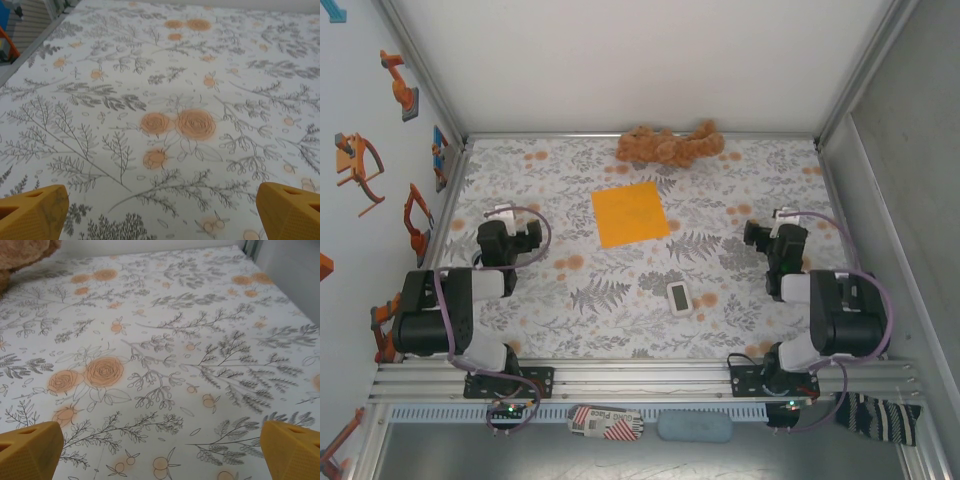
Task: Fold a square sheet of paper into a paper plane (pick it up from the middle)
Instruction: Move the square sheet of paper to the center of the table.
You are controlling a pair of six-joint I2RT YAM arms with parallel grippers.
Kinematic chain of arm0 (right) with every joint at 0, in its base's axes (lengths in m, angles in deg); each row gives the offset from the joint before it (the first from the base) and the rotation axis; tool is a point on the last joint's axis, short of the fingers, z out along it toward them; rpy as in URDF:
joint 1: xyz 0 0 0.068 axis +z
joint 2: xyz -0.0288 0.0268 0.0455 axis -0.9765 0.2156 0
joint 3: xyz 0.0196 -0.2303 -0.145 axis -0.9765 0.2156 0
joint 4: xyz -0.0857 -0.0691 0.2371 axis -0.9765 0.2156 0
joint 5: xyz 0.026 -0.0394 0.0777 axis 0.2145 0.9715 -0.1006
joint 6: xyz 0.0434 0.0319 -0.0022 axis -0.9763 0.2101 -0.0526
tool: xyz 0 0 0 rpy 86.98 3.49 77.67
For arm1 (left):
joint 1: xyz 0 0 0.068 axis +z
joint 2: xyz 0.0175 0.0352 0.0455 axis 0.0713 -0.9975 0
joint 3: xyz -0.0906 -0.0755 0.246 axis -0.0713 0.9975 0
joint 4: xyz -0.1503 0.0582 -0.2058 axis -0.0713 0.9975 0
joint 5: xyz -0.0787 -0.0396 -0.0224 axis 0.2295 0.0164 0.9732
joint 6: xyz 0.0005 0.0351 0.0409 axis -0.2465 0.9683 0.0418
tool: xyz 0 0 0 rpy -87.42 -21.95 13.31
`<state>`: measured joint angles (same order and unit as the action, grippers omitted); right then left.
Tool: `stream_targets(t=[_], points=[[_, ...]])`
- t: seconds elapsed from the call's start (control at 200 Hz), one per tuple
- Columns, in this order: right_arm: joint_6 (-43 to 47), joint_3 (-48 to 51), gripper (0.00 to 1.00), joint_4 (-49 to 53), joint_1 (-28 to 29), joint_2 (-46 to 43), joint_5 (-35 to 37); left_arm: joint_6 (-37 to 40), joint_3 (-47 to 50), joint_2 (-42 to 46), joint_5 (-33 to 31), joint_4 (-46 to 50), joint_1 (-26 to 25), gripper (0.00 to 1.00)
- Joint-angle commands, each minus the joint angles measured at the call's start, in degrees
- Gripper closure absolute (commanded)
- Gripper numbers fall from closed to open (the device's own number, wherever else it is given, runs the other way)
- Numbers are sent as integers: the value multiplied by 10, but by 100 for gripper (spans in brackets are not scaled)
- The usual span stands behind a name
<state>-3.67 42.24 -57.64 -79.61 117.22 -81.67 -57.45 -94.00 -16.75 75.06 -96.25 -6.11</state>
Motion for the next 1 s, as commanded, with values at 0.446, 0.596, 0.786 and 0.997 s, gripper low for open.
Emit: stream_targets(t=[0.446,0.596,0.786,0.997], points=[[-209,-332,6,548,38,-36,-150,-281,-239,151,97,494,-29,4],[-249,-395,7,548,132,47,-173,-320,-251,109,197,475,-33,4],[-292,-510,13,546,233,185,-192,-341,-256,65,229,455,-41,4],[-316,-659,14,578,290,326,-204,-356,-252,54,239,458,-48,4]])
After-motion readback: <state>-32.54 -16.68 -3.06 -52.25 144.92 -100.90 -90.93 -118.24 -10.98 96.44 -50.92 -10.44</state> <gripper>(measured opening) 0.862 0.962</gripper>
